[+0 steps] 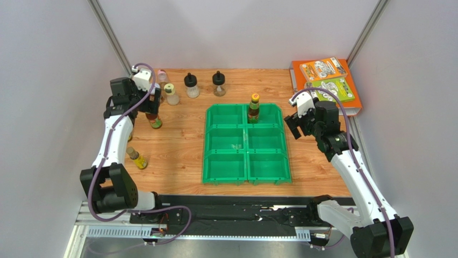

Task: Organize the condiment bottles
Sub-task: Pick up the bottle from the center of the board.

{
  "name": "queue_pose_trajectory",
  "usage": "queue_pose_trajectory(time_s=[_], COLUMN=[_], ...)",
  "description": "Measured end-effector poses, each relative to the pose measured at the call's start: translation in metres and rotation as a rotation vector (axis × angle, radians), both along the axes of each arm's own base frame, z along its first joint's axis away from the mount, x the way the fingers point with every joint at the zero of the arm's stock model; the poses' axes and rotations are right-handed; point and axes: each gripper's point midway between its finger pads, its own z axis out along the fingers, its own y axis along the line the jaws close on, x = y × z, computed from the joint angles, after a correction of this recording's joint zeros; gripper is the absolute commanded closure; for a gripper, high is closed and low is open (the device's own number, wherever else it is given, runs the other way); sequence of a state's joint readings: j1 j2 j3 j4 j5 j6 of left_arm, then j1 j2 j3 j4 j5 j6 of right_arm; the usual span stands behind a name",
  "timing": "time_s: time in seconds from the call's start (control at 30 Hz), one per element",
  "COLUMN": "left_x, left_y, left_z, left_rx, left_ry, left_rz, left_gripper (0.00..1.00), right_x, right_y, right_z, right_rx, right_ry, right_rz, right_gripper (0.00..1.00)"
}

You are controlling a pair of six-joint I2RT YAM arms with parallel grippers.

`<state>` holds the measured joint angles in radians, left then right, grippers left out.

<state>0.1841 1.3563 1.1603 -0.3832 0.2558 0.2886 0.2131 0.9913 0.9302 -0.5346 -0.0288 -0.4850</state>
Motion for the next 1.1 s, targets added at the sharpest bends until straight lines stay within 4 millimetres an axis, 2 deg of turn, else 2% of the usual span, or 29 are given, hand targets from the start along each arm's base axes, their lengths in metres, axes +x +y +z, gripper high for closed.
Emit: queue_pose_trajectory(time_s=[0.1,0.17,0.27,0.53,0.63,0.7,1.0,1.1], left_x=[0.006,0.009,0.011,0.014,0.015,0.016,0.02,0.02], left_y=[0.002,0.005,0.009,0.018,0.021,0.023,0.025,0.025], left_z=[-0.006,-0.01,-0.015,-0.012,-0.011,-0.012,-0.026,-0.026], left_rx=[0.001,-0.001,-0.007,-0.005,-0.004,-0.005,-0.019,-0.021], left_ry=[0.006,0.011,0.019,-0.002,-0.01,-0.012,0.022,0.021], left_rz=[0.005,0.01,0.021,0.042,0.049,0.053,0.056,0.053], left_gripper=[0.06,0.13,0.17,0.24,0.32,0.41,0.45,0.57], right_x=[0.0,0.0,0.0,0.0,0.0,0.0,0.0,0.0], right_y=[0.0,0.001,0.001,0.001,0.002,0.002,0.002,0.002], right_z=[0.0,0.0,0.0,0.0,0.0,0.0,-0.001,-0.001], right_rx=[0.001,0.004,0.004,0.005,0.006,0.007,0.01,0.013], right_ry=[0.001,0.001,0.001,0.001,0.002,0.002,0.005,0.006], right_rz=[0.002,0.005,0.007,0.006,0.006,0.007,0.006,0.004], right_gripper=[0.13,0.13,0.13,0.13,0.13,0.13,0.13,0.13])
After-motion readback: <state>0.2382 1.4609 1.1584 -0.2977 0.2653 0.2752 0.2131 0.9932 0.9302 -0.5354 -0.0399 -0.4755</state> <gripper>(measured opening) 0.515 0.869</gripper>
